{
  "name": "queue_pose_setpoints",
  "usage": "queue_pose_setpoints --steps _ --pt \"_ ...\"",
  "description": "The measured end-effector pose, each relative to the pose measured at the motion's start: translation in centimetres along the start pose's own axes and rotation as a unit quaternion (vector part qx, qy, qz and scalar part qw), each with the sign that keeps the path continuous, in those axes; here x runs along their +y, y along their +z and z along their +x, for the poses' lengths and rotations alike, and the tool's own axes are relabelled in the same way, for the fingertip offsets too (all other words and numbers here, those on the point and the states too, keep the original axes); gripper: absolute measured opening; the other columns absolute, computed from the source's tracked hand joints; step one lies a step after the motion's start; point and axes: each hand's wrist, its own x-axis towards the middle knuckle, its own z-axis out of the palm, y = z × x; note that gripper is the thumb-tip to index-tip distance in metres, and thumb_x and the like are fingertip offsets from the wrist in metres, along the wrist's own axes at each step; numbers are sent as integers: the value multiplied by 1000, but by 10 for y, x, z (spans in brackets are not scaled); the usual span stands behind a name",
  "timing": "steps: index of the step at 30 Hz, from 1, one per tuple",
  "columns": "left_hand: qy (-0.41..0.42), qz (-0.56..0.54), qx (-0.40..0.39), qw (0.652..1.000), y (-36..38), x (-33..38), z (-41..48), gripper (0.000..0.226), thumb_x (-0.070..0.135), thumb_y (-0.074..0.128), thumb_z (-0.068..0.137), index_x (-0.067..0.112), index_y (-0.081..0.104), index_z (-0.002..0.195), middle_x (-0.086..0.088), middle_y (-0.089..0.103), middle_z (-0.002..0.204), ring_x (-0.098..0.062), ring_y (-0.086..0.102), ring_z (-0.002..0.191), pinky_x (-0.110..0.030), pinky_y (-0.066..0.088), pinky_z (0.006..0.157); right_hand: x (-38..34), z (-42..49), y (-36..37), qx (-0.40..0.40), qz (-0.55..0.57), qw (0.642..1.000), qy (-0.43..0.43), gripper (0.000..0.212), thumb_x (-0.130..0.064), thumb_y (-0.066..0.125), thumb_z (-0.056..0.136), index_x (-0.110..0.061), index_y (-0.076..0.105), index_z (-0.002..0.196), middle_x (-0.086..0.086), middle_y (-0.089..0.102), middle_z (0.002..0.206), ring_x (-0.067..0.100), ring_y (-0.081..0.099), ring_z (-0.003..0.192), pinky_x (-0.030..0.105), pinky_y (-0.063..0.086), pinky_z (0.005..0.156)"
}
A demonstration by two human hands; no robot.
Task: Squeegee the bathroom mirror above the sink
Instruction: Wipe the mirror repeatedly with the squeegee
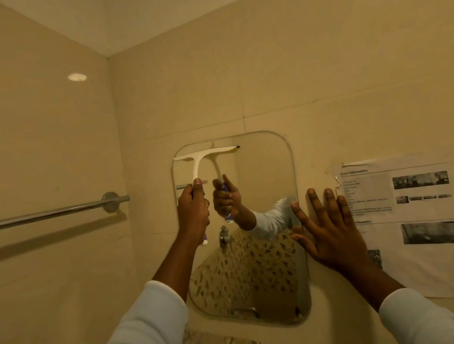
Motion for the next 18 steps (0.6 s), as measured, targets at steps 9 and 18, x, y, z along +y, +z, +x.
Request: queue_pose_setpoints --steps 9,18 --pt "-17 42 -8 999 -37 -69 -36 38 48 47 106 22 51 79 -1 40 59 -11 31 43 -25 26 42 0 0 -1 2 -1 1000 -1 85 -75 37 99 -30 20 168 19 8 176 48 6 161 66 13 128" --pt "-95 49 -22 994 -75 -127 -88 37 42 48 107 15 52 82 -2 41 57 -10 32 40 -23 28 40 -1 -1 -5 -7 -13 1000 2 85 -76 37 99 -29 20 168 20 8 175 49 6 161 66 14 128"
